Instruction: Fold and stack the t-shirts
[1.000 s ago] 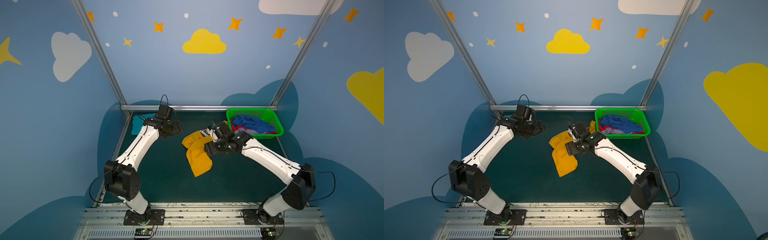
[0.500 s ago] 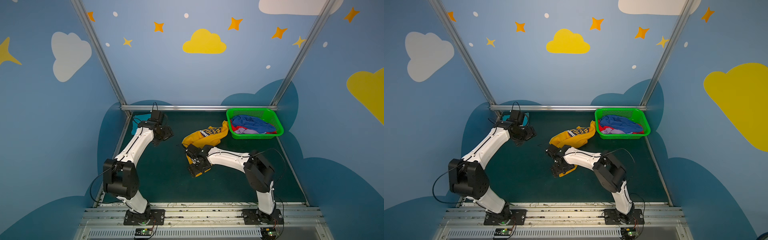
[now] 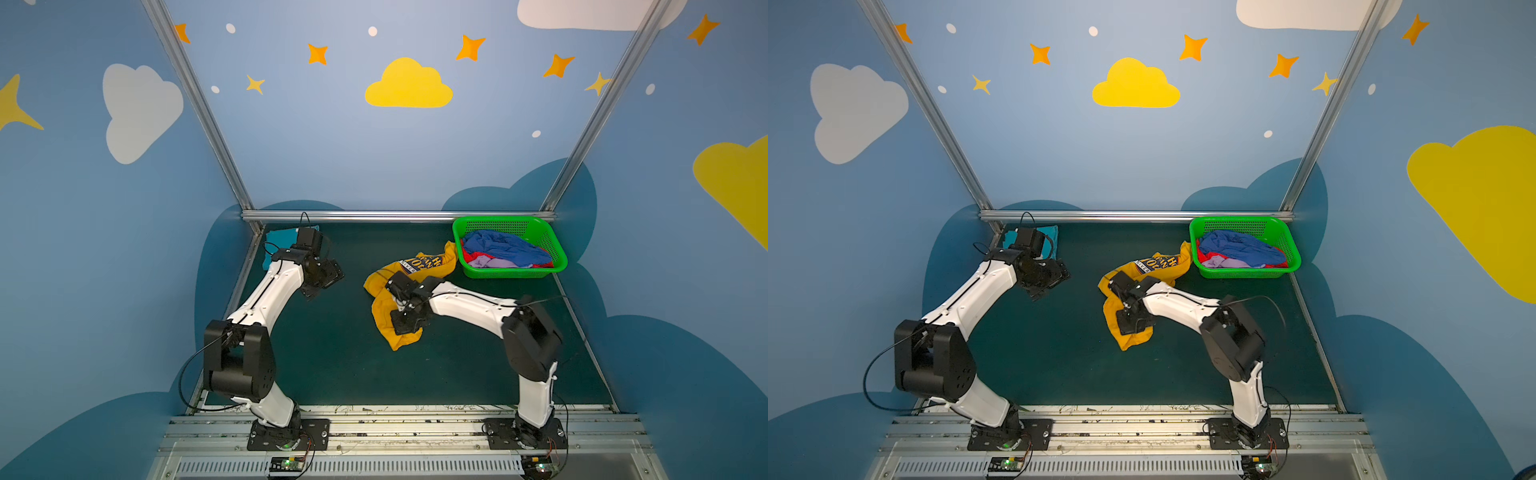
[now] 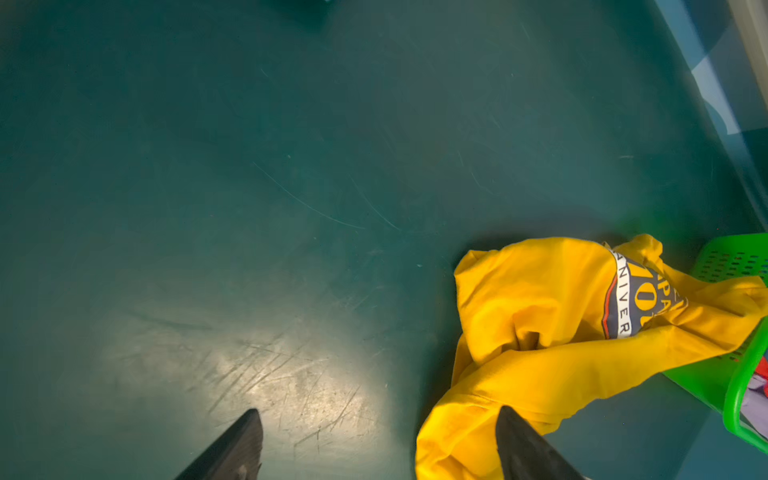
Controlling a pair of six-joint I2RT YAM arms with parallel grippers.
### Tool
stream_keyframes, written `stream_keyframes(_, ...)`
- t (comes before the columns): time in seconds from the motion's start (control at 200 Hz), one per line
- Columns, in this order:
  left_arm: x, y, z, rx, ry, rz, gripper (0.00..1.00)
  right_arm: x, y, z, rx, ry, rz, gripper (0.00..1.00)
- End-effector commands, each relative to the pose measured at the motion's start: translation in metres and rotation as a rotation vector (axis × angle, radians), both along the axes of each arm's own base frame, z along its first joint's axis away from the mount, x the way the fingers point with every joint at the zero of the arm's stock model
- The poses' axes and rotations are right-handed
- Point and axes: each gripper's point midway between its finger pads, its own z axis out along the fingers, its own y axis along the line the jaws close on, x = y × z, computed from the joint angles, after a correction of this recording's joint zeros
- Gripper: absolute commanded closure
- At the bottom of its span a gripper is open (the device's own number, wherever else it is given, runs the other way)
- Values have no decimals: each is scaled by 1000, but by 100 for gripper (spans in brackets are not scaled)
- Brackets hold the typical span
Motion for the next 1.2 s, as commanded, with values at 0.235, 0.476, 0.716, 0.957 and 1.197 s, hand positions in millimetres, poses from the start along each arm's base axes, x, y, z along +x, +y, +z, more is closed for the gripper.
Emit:
stream_keyframes(0.235, 6, -49, -12, -66, -3, -93, 15, 21, -24, 246, 483, -397, 42, 100)
stream_keyframes(0.476, 12, -74, -24, -82, 17, -127, 12, 20, -99, 373, 636, -703, -124, 100)
stream_keyframes(0.716, 8, -116, -34, -88, 31, -205, 7, 31, -173, 439, 646, -894, -349, 100)
stream_keyframes(0.957, -6, -157, -55, -121, 76, -279, 7, 57, -245, 368, 515, -796, -628, 100)
stream_keyframes(1.197, -14, -195, -83, -103, 131, -362, 7, 43, -222, 260, 314, -573, -473, 74)
